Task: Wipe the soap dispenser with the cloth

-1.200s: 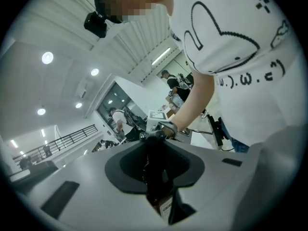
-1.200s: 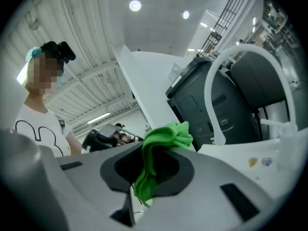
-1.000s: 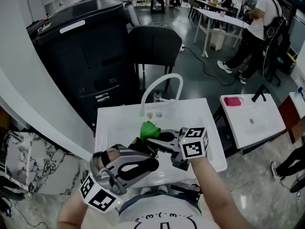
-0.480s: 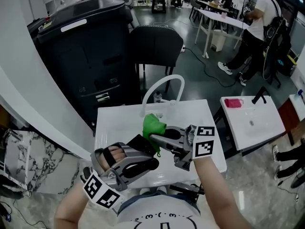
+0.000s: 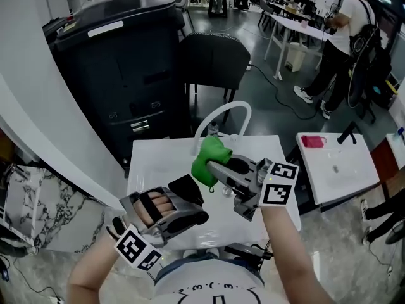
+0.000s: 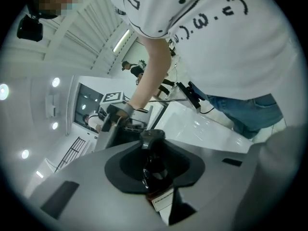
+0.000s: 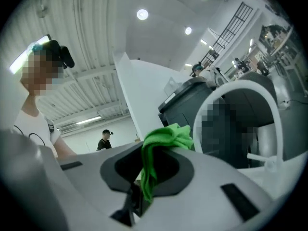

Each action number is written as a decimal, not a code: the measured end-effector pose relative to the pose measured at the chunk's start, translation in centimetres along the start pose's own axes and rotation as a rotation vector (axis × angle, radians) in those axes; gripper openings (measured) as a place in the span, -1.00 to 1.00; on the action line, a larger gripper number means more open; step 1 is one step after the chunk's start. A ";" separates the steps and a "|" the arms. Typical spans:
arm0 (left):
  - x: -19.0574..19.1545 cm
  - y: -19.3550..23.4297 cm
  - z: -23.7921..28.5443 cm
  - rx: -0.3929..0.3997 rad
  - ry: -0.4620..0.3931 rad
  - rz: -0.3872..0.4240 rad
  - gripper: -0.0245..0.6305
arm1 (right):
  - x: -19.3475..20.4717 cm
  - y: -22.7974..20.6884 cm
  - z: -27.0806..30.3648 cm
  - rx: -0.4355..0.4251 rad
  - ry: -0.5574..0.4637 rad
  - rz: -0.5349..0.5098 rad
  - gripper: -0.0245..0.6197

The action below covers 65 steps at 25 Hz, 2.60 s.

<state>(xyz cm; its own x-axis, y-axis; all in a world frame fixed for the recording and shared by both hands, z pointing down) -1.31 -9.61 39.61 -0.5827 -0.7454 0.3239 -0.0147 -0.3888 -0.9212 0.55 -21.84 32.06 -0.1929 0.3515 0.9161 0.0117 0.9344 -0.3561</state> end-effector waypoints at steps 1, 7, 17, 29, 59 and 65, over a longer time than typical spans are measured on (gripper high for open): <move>0.1 -0.1 0.0 0.012 -0.002 0.003 -0.62 | -0.7 0.4 0.3 -0.018 -0.005 -0.020 -0.77; 0.4 -0.1 0.2 0.070 -0.018 0.047 -0.62 | 1.5 1.8 3.2 -0.126 0.215 -0.067 -0.77; -0.5 -1.4 -0.3 0.144 -0.039 0.098 -0.61 | 7.9 -2.5 4.0 0.016 0.583 -0.078 -0.77; 0.0 -1.5 -0.4 0.164 -0.025 0.137 -0.61 | 6.0 3.9 3.7 -0.348 0.501 0.058 -0.77; 2.5 13.0 -4.0 -0.171 -0.085 -0.790 -0.64 | 11.2 -4.3 4.5 -0.071 0.405 0.041 -0.78; 7.1 16.4 -3.3 -0.352 -0.029 -1.172 -0.64 | 9.6 -3.5 5.8 -0.006 0.193 -0.080 -0.78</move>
<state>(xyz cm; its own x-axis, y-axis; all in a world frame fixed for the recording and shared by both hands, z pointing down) -8.40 -19.51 26.06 -0.0510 -0.0558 0.9971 -0.7401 -0.6683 -0.0753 -7.08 -22.05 41.06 -0.0014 0.2801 0.9600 0.0097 0.9599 -0.2800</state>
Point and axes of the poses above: the fingertips, and each gripper's own axes: z forward along the fingers, y to its left, x out of its underside, the point moved 1 cm from there along -z, backward along the fingers, and after that the axes turned 13 degrees about -x, right-handed, at the moved point
